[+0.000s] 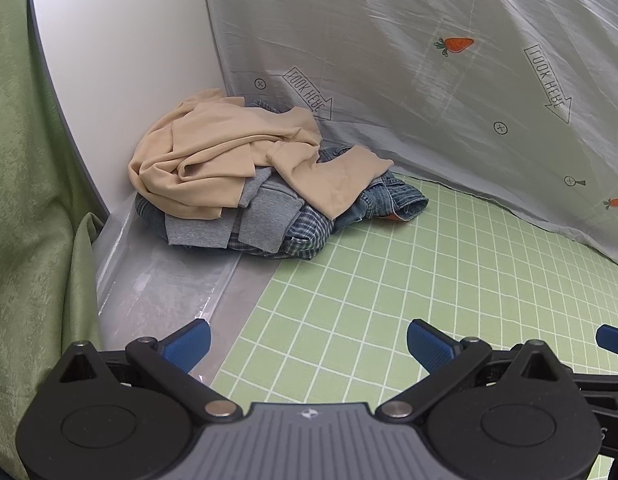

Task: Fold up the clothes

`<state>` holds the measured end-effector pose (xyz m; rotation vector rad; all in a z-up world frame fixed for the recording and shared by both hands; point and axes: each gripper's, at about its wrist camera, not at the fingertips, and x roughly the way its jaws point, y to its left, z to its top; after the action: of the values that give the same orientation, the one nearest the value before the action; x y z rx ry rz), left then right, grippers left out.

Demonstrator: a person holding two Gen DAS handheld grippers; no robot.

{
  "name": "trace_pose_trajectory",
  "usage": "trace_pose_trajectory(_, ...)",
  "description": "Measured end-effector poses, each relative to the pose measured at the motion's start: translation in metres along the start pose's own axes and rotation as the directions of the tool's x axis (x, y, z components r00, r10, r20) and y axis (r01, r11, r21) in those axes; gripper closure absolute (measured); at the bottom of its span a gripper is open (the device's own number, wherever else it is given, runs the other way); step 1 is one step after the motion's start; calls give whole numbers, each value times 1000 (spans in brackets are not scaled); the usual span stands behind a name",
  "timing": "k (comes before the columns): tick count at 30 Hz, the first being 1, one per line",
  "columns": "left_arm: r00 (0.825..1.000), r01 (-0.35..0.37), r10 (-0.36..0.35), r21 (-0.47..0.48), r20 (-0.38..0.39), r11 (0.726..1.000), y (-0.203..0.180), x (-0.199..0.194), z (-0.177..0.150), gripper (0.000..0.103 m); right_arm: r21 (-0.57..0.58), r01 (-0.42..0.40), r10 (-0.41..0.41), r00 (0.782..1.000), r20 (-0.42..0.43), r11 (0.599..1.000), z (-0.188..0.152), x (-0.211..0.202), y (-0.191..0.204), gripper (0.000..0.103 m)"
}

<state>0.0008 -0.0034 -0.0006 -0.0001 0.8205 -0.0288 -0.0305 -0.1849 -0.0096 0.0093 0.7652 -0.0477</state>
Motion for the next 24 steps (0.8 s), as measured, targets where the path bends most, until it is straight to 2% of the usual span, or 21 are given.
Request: trace_pose_trajectory(24,1000,3,-3,4,2,1000,1,-4,-4,0,12,-8,8,1000,2,1000,-2,-3,-4,0)
